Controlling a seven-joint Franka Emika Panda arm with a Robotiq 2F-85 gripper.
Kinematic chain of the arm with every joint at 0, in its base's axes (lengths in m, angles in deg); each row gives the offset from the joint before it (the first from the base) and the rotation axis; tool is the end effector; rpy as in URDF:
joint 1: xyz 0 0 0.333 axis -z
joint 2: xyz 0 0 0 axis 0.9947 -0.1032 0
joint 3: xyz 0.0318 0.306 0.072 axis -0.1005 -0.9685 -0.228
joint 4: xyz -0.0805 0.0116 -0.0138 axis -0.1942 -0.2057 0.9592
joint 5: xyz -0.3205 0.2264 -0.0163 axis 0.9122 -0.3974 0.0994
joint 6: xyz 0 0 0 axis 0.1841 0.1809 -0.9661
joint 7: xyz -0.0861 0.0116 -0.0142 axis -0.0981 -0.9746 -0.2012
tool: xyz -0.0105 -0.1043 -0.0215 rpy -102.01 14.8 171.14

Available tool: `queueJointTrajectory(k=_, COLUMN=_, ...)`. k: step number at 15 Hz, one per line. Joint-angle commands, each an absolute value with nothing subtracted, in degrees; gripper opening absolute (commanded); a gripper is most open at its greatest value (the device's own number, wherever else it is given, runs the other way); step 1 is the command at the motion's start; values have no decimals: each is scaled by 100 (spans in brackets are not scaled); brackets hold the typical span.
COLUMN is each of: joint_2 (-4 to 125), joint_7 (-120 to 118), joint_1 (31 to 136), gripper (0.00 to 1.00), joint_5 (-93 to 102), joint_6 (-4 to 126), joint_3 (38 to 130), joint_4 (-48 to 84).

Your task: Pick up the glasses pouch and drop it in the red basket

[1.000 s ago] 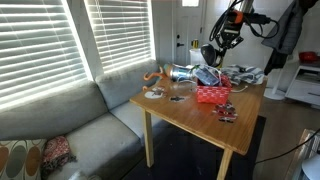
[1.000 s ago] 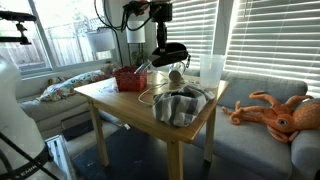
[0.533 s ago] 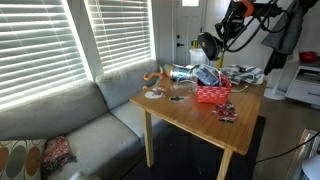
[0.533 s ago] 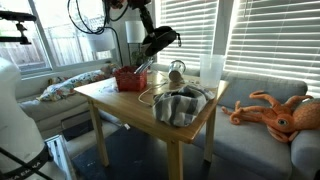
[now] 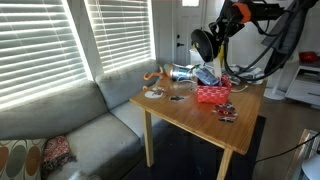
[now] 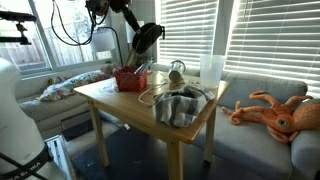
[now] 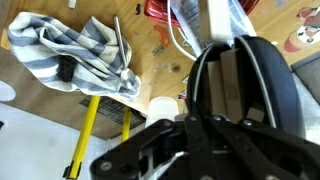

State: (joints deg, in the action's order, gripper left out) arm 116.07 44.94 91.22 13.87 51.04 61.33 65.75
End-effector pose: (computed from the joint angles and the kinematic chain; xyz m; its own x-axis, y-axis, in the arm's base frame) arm 0.3785 0.0909 0.5646 0.6915 -0.4952 0.5259 -0.5793 -0.8151 -0.0058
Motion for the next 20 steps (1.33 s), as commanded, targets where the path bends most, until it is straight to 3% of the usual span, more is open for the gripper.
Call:
queueJointTrajectory(k=1, joint_2=11597, joint_7=4553, joint_1=9041, gripper=4, joint_5=1462, joint_6=5082, joint_3=6181, joint_4=6570)
queueJointTrajectory(k=20, joint_2=12352, joint_7=6005, joint_1=8914, gripper=1, joint_5=2513, joint_6=5337, joint_3=5374, joint_4=7133)
